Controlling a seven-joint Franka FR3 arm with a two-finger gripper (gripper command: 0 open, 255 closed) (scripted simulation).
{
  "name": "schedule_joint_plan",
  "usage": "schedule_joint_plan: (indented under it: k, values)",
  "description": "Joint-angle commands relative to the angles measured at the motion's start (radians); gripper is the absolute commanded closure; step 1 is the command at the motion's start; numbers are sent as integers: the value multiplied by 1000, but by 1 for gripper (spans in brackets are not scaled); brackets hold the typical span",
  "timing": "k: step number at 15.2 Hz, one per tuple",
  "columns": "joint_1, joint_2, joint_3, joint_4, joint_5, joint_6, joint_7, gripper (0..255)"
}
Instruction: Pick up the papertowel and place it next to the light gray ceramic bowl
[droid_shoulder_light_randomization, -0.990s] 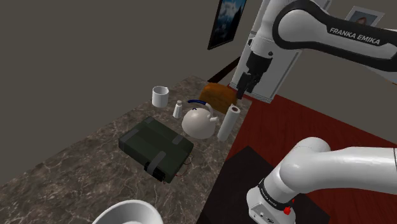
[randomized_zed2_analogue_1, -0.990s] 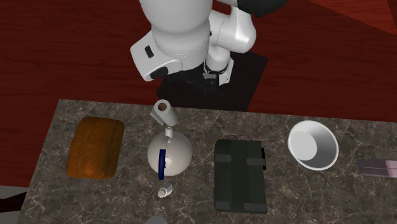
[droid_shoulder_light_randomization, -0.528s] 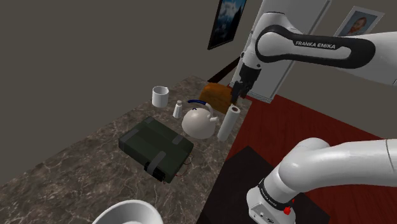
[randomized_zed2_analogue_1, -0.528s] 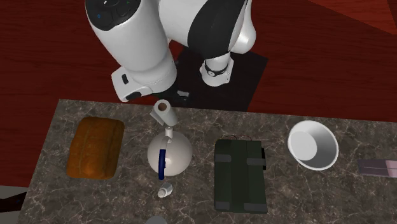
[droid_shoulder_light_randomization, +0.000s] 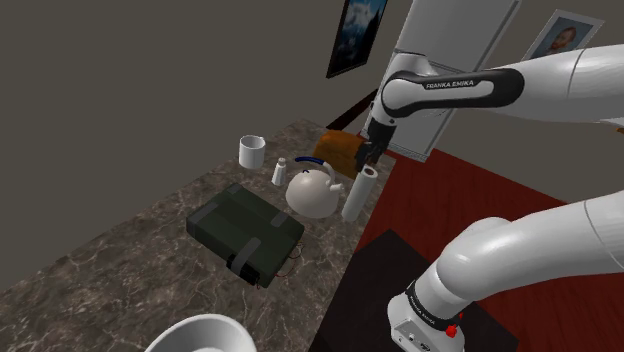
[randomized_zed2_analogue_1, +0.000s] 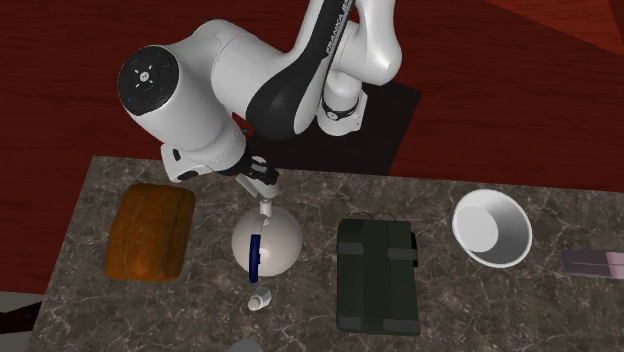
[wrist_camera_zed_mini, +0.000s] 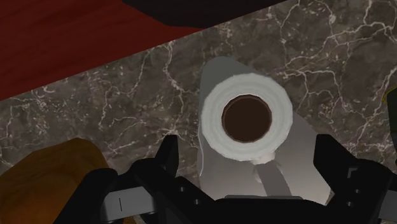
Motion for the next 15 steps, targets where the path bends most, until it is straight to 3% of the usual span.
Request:
schedule_joint_plan:
  k: [1,6,13,14,15]
  values:
    - [0,14,-2,-17,1,32,-2,0]
    - [1,37,-5,-63,2,100,-3,0]
    - [1,38,-5,-63,2,100,-3,0]
    - [1,38,-5,-63,2,100,-3,255]
    - [1,38,-5,-63,2,100,-3,255]
